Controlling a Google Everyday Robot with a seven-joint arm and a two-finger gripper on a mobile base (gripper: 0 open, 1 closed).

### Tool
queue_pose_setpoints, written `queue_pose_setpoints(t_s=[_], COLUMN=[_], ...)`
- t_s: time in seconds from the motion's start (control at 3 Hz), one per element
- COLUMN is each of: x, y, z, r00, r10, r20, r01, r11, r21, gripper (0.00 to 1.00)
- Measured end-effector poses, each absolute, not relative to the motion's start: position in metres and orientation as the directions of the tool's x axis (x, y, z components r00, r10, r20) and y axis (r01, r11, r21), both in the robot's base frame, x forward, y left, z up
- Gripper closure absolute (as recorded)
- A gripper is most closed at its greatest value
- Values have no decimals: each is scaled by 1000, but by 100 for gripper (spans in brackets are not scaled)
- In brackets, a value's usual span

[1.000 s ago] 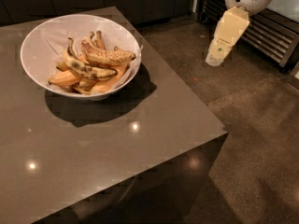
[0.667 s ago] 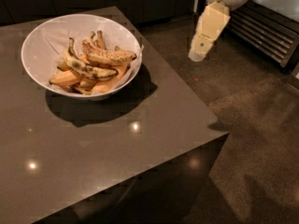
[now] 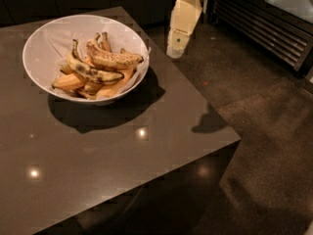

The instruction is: Pick banana from white bowl

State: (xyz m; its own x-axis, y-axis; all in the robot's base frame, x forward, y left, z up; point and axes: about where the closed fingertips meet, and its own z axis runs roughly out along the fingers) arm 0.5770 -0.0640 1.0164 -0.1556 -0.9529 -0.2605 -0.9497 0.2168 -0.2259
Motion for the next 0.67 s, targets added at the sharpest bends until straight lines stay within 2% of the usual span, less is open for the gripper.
queue_pose_setpoints(t_s=[0.67], x=[593], y=[-34], z=[1018], r00=[-163], r10=[-930], r20=[-331], r01=[-943], r11=[245], r21=[-226], gripper=[0])
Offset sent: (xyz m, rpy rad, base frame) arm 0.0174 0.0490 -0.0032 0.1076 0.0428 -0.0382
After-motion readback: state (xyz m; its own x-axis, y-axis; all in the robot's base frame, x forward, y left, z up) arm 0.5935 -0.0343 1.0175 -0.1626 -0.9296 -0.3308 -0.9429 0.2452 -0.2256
